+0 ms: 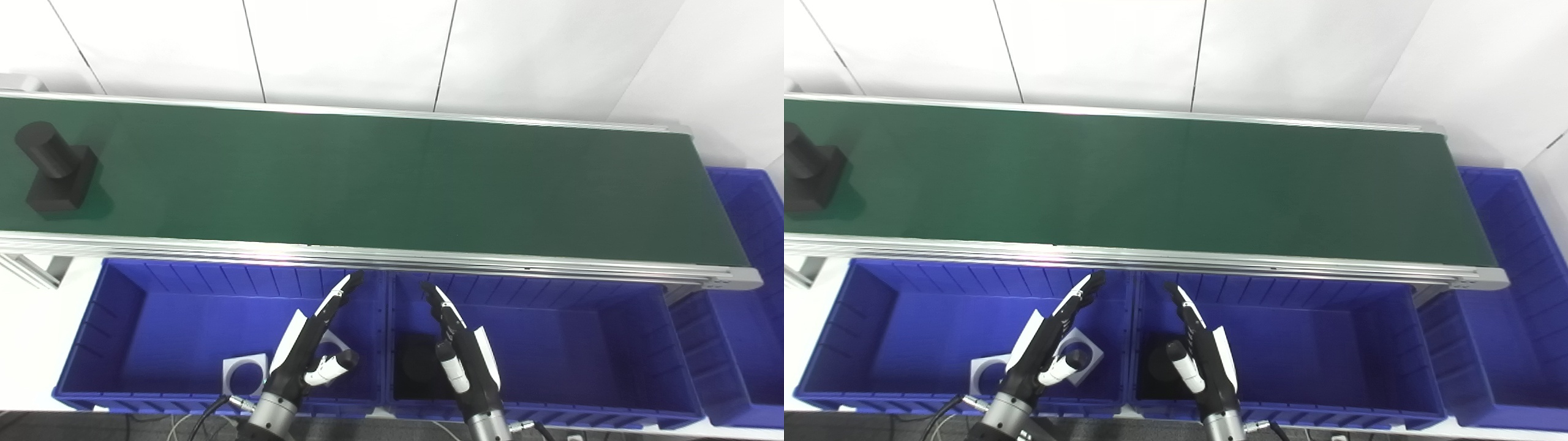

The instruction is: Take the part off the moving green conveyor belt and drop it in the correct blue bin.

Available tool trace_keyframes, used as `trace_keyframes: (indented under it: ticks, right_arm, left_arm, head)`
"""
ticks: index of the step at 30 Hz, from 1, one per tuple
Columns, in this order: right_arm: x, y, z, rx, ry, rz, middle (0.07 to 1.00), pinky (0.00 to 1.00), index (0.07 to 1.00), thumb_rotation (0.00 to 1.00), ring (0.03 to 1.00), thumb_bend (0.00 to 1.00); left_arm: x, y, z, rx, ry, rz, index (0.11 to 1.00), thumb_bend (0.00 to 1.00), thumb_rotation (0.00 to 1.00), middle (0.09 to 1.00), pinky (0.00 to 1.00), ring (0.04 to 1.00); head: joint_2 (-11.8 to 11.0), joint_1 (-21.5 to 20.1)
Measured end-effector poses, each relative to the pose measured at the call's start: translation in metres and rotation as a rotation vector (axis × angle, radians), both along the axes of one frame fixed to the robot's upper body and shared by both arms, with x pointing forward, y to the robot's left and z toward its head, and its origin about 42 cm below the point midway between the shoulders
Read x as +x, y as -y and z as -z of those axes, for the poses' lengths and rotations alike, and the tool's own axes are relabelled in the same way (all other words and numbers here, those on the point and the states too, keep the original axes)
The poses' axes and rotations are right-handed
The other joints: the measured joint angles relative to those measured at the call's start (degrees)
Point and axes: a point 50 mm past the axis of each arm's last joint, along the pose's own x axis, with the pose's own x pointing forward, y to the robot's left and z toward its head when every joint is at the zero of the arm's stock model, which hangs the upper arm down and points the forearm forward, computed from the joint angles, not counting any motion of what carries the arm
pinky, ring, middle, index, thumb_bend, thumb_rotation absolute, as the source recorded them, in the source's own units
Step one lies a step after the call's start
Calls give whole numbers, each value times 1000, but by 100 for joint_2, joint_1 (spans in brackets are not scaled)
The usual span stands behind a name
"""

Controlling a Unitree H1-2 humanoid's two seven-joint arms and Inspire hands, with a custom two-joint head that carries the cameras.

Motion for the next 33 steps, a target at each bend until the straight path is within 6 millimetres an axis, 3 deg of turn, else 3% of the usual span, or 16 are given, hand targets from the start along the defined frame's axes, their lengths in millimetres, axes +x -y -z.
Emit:
trace_keyframes:
  ticks: [17,33]
  right_arm:
    - [9,-2,-4,-12,28,-29,972,978,929,999,981,954]
    - [12,-5,-5,-8,33,-28,973,993,936,1000,987,993]
  left_arm:
    - [1,-3,1,-23,-11,-23,940,894,949,947,939,957]
    - [-4,-14,-1,-112,-47,-109,971,951,1000,979,982,977]
  head:
    - [-44,114]
    - [-62,202]
